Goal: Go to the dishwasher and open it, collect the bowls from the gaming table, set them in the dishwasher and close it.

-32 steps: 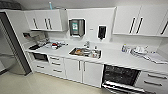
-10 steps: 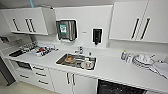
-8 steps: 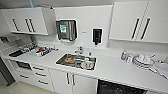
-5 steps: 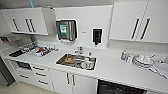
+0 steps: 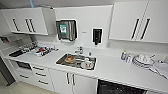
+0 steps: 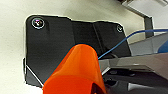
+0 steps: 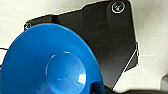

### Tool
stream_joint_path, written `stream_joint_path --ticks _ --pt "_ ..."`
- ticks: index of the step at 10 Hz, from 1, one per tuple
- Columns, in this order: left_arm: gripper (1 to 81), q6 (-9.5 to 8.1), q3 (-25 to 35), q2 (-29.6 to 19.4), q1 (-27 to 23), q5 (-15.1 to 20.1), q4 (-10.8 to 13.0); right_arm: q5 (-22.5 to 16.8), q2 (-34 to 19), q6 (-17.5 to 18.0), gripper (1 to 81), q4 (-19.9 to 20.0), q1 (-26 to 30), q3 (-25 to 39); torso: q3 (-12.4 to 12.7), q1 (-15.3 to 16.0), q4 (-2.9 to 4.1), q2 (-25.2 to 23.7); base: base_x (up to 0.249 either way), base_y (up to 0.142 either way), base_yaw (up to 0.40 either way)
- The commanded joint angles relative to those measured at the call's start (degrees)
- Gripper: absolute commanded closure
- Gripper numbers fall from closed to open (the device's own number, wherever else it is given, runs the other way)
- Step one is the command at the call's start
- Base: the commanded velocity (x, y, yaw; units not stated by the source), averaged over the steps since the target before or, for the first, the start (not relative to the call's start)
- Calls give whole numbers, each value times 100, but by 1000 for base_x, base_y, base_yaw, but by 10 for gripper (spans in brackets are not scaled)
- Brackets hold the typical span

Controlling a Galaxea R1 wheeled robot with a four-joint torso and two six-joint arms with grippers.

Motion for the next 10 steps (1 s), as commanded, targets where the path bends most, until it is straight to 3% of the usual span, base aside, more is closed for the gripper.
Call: stream_joint_path --ticks 1,5,6,8,10 --pt "811 -5 1414 -929 -261 80 -16 117 124 16 811 -43 268 198 -521 0 0 0 0 0 0" --pt "811 -128 2590 -1718 -472 88 -16 117 124 16 811 -43 312 198 -1128 -2 0 0 0 0 0" --pt "811 -137 2968 -1982 -534 97 -16 117 115 25 811 -43 312 198 -778 -2 0 0 0 0 0" --pt "811 -163 3595 -2485 -648 89 -60 117 106 25 811 -43 321 207 -1031 5 0 5 0 0 0" --pt "811 -295 4418 -3177 -894 89 -78 117 97 34 811 -43 321 207 -1088 2 0 7 0 0 0"
